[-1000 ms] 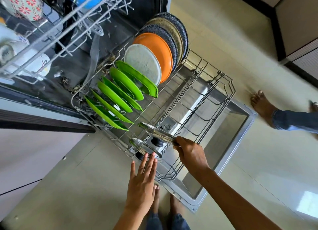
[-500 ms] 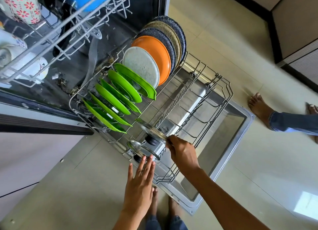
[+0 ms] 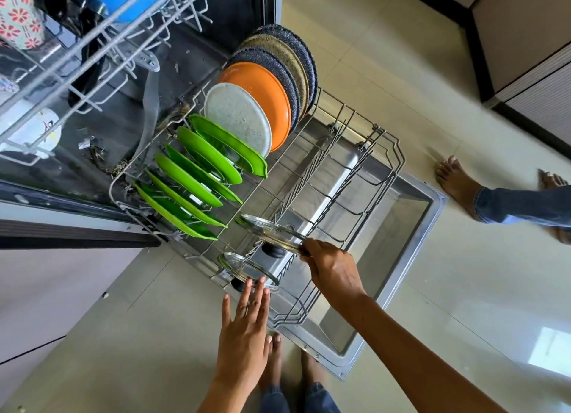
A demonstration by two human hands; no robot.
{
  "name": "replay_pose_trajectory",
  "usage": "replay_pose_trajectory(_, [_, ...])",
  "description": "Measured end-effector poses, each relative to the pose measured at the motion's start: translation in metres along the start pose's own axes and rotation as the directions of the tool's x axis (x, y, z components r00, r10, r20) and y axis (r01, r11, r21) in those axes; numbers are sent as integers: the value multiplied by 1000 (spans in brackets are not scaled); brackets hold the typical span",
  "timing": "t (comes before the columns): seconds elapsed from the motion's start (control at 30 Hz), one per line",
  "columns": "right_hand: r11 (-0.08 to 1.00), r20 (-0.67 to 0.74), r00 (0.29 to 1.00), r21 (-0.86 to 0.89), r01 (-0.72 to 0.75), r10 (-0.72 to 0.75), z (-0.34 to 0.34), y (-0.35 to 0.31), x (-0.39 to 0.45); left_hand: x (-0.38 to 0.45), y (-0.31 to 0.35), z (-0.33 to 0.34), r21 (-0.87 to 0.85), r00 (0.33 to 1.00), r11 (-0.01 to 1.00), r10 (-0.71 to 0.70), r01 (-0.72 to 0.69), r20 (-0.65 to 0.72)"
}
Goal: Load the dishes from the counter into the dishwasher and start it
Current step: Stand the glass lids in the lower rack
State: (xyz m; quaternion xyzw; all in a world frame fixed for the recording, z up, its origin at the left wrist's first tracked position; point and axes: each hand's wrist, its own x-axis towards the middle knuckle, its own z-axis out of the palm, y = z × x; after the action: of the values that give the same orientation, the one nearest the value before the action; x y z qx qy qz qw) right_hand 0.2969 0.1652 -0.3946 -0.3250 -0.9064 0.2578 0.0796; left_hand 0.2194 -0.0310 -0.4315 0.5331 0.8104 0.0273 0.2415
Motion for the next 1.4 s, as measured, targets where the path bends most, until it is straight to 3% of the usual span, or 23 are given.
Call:
replay_pose_trajectory(0.5, [998,18,999,54,42,-43,2,-3,-18,0,2,-3,-7,1000,1000,-11,11,10])
replay_pose_trajectory(0.93, [998,62,996,1,64,-64,5,7,-20,0,5,-3,-7,1000,1000,-20,20,10])
replay_pose_trajectory(1.4, [994,103,993,100,41,-51,12,15,-17,-1,8,-5,24,999,999,-38,37,25])
